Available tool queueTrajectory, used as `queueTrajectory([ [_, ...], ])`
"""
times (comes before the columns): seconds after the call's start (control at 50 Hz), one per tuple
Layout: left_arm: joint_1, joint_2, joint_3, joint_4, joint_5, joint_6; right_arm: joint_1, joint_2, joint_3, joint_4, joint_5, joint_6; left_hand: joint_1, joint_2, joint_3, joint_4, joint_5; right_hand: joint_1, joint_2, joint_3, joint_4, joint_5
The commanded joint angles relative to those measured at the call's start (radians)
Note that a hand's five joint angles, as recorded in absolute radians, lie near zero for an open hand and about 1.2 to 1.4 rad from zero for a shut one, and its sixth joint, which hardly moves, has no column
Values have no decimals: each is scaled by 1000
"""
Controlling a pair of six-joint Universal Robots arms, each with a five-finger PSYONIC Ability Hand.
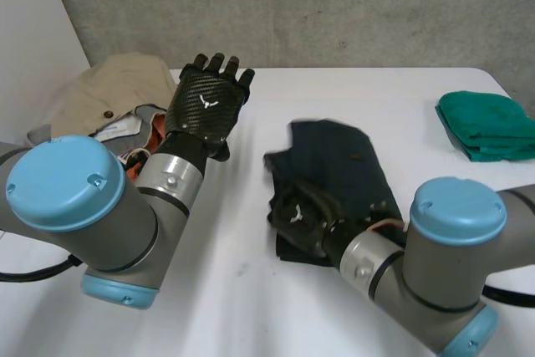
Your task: Fold the laundry.
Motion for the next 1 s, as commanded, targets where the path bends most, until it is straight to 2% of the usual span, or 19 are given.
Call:
queueTrajectory([
  [0.02, -9, -1, 54, 5, 1, -15, -109, -114, 28, 12, -82, 197, -15, -26, -32, -23, -43, -658, -687, -707, -710, -695],
  [0.08, -20, -4, 94, 4, -1, -47, -188, -193, 34, 12, -95, 380, -12, -23, -29, -20, -40, -658, -687, -707, -710, -695],
  [0.1, -31, -12, 117, 2, -1, -69, -229, -220, 35, 11, -92, 508, -12, -23, -29, -20, -40, -658, -687, -707, -710, -695],
  [0.18, -64, -45, 193, -13, 1, -127, -298, -276, 12, 21, -70, 785, -9, -20, -26, -17, -37, -658, -687, -707, -710, -695],
  [0.26, -132, -120, 285, -58, 5, -164, -398, -306, -11, 75, -53, 917, -3, -15, -20, -12, -31, -658, -687, -707, -710, -695],
  [0.32, -170, -177, 351, -105, 5, -175, -452, -288, -44, 138, -40, 933, 3, -9, -14, -6, -25, -658, -687, -707, -710, -695],
  [0.48, -281, -373, 548, -248, -1, -205, -452, -142, -144, 218, -40, 942, 9, -3, -8, 0, -19, -658, -687, -707, -710, -695],
  [0.6, -285, -424, 586, -277, -64, -205, -452, -69, -193, 261, -40, 941, 27, 15, 9, 18, -2, -658, -687, -707, -710, -695],
  [0.64, -273, -467, 588, -321, -125, -202, -452, -29, -218, 296, -52, 933, 29, 18, 12, 21, 1, -658, -687, -707, -710, -695],
  [0.72, -241, -498, 574, -400, -169, -198, -432, 26, -233, 307, -52, 922, 29, 18, 12, 21, 1, -658, -687, -707, -710, -695],
  [0.82, -226, -502, 543, -449, -166, -196, -380, 97, -270, 317, -43, 895, 27, 15, 9, 18, -2, -658, -687, -707, -710, -695],
  [0.9, -226, -502, 536, -470, -153, -196, -372, 160, -297, 363, -32, 818, 27, 15, 9, 18, -2, -658, -687, -707, -710, -695],
  [1.0, -226, -489, 536, -486, -118, -196, -364, 160, -327, 419, 55, 679, 35, 24, 18, 27, 7, -658, -687, -707, -710, -695],
])
